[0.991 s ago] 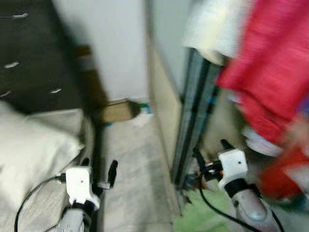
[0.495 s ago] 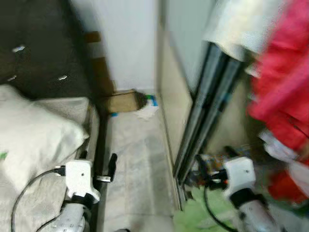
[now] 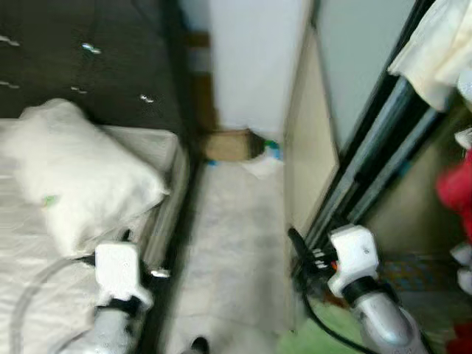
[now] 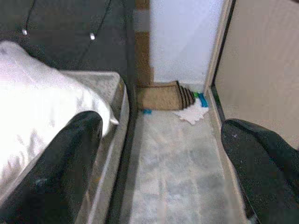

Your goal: Clean up the room

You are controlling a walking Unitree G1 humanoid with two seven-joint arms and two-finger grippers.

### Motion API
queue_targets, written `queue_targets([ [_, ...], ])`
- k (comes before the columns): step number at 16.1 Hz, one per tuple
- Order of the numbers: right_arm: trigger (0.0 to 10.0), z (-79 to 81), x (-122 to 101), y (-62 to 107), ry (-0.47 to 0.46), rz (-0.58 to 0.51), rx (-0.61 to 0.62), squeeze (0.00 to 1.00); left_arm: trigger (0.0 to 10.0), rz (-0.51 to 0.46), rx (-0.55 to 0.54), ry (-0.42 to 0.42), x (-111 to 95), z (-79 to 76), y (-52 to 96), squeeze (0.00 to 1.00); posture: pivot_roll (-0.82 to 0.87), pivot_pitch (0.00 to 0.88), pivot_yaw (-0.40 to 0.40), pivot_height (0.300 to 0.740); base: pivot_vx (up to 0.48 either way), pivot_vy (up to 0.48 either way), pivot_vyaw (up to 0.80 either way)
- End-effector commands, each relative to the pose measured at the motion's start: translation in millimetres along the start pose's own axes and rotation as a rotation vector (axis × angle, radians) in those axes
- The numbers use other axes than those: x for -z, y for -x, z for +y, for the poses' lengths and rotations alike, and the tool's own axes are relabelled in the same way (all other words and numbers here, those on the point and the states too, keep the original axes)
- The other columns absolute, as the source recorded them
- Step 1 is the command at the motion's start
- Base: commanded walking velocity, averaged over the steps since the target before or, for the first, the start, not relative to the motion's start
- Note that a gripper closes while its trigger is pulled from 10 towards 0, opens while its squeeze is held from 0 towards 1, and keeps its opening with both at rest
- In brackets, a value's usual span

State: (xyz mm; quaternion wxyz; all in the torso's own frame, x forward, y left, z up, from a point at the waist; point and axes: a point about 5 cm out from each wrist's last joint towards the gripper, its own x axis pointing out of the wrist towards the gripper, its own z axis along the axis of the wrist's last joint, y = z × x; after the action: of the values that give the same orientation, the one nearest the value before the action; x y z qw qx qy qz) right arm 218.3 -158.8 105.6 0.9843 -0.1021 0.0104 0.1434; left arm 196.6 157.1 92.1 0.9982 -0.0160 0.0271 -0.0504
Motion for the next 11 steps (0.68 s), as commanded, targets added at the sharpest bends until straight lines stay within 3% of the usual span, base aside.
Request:
queue_targets([
  [1, 10.0, 1.9, -2.4, -1.2, -0.012, -0.006, -0.012, 0.00, 10.0, 0.010, -0.013, -0.022, -0.2, 4.3, 2.3, 0.00, 0.05, 0.184, -0.026, 0.740, 0.000, 0.000, 0.80],
  [11, 10.0, 1.2, -0.5, -2.5, -0.017, 0.000, -0.023, 0.00, 10.0, 0.003, -0.016, -0.035, -0.6, 6.2, 1.3, 0.00, 0.06, 0.181, -0.028, 0.740, 0.000, 0.000, 0.80],
])
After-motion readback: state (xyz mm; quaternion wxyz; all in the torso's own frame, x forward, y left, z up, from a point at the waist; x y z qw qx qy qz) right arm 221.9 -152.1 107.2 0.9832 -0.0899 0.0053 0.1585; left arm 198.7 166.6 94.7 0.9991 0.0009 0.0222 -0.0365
